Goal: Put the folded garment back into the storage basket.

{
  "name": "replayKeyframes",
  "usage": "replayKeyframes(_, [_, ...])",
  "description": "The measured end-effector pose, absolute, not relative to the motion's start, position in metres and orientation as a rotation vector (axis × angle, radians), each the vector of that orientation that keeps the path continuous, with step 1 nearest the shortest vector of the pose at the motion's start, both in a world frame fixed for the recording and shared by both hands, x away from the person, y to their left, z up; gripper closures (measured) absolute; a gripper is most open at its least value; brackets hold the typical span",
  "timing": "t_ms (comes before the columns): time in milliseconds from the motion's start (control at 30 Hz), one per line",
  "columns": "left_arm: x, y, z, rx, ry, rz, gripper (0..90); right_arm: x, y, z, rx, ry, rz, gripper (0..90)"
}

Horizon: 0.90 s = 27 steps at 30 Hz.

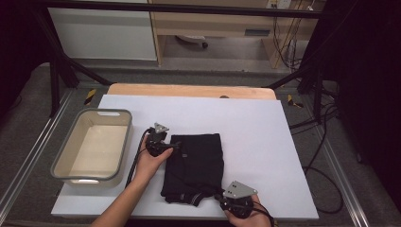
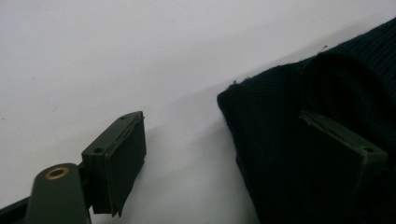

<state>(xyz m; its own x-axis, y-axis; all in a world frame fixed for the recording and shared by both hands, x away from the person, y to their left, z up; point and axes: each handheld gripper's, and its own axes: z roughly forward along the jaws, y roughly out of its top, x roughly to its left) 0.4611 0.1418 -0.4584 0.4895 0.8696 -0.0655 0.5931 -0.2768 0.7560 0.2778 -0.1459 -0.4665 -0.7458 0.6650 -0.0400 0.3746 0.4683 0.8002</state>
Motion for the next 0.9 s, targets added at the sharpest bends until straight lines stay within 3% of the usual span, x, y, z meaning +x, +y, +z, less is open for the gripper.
replayKeyframes(67, [0.461, 0.141, -0.458, 1.991, 1.193, 0.471, 18.1, 0.278, -0.146, -0.466, 0.880, 2.376, 1.164, 77.8])
replayKeyframes(133, [0.459, 0.140, -0.458, 1.991, 1.175, 0.456, 24.7, 0.278, -0.146, -0.466, 0.886, 2.379, 1.163, 77.8])
replayKeyframes(167, [0.458, 0.139, -0.457, 1.992, 1.168, 0.444, 35.2, 0.279, -0.145, -0.466, 0.882, 2.381, 1.161, 77.8])
replayKeyframes(200, [0.457, 0.138, -0.456, 1.994, 1.152, 0.414, 35.2, 0.279, -0.145, -0.466, 0.882, 2.381, 1.161, 77.8])
replayKeyframes(267, [0.455, 0.135, -0.454, 2.001, 1.118, 0.378, 57.1, 0.279, -0.145, -0.466, 0.874, 2.381, 1.160, 77.8])
replayKeyframes(533, [0.453, 0.131, -0.453, 2.004, 1.103, 0.364, 75.6, 0.281, -0.145, -0.464, 0.891, 2.397, 1.163, 80.1])
replayKeyframes(900, [0.446, 0.132, -0.404, 1.985, 1.104, 0.286, 79.3, 0.284, -0.145, -0.443, 0.877, 2.375, 1.223, 82.1])
